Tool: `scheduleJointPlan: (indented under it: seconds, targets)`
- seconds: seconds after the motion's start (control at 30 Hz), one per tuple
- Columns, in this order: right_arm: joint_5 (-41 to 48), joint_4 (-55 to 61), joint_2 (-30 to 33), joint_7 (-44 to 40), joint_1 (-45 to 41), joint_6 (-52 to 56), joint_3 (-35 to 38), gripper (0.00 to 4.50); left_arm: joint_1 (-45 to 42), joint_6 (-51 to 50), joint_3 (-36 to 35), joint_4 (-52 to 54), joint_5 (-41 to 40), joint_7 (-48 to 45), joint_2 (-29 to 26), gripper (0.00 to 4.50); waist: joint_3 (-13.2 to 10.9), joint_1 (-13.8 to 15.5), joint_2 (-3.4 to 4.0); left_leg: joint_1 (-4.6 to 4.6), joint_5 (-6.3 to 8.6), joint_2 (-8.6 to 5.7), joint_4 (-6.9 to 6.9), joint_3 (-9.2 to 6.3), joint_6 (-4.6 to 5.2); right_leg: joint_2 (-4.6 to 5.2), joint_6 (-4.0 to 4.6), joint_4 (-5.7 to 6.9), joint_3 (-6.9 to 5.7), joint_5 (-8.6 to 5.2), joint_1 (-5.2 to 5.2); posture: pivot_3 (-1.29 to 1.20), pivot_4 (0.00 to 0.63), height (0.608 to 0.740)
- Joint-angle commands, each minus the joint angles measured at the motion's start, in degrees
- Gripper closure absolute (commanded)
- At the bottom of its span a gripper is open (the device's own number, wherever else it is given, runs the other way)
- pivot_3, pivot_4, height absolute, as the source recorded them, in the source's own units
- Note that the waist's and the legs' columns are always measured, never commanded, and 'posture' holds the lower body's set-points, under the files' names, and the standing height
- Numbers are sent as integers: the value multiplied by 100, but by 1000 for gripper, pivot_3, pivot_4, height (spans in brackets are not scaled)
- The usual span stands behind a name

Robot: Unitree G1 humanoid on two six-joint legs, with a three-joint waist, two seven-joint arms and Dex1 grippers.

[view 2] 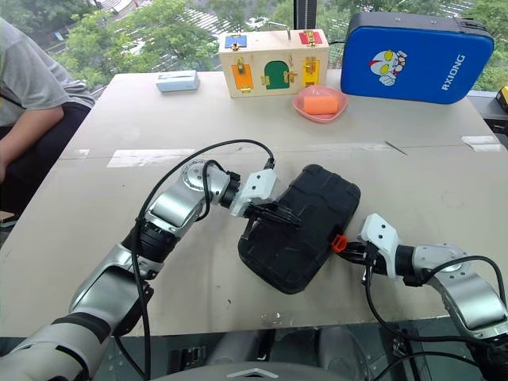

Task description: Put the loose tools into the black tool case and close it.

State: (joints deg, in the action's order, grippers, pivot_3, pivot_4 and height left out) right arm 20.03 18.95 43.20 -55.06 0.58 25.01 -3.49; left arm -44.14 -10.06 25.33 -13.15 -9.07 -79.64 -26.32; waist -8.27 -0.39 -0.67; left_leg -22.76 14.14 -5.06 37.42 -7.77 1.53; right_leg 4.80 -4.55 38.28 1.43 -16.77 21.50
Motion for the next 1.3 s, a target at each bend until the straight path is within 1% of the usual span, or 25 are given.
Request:
scheduleJointPlan:
  seconds: [0.03,0.13,0.27,0.4,0.53,0.67,0.8,0.93,1.13,1.3]
  targets:
    - [356,481,-90,8,-296,22,244,4500,214,211,531,-616,798,145,-67,4428,0,-16,0,1,0,0,0,0,0,0,0,2,1,0,0,0,150,735]
    - [480,720,-105,18,-415,183,271,4500,196,477,594,-778,973,182,-11,4428,3,-38,-2,6,1,0,0,1,2,-1,0,7,4,1,-1,0,150,735]
    - [669,950,-111,-6,-624,467,316,4500,167,568,600,-928,1054,213,118,4428,3,-40,-2,7,9,0,0,1,15,-2,0,13,5,1,-1,0,150,735]
    - [426,848,-107,-27,-641,328,175,4500,180,601,598,-957,1082,231,186,4428,3,-48,-2,7,9,0,1,1,15,-5,0,18,7,0,3,0,150,735]
    - [567,1055,-50,-71,-765,477,270,4500,230,607,593,-920,1096,217,179,4428,3,-50,-2,7,9,0,1,2,15,-6,0,21,9,0,4,0,150,735]
    - [746,1191,-40,-108,-905,664,341,4500,266,600,605,-894,1096,207,167,4428,3,-55,-2,7,9,1,1,3,15,-8,0,22,10,0,5,0,150,735]
    - [570,1057,-48,-164,-814,559,190,4500,271,549,583,-904,1070,245,202,4428,3,-61,-2,7,9,2,1,2,15,-10,0,22,11,0,6,0,150,735]
    - [573,1031,22,-237,-731,508,307,4500,284,211,428,-799,899,266,189,4428,3,-60,-2,7,9,2,1,3,16,-10,0,22,12,0,6,0,150,735]
    - [883,1241,-64,-222,-1226,828,372,4500,429,244,476,-703,967,206,120,4428,3,-108,-2,10,9,3,1,4,16,-13,1,26,15,0,8,0,150,735]
    - [915,1296,-45,-281,-1244,952,378,4500,457,232,451,-672,985,246,169,4428,4,-192,-4,13,11,6,0,3,18,-13,1,30,17,1,7,0,150,735]
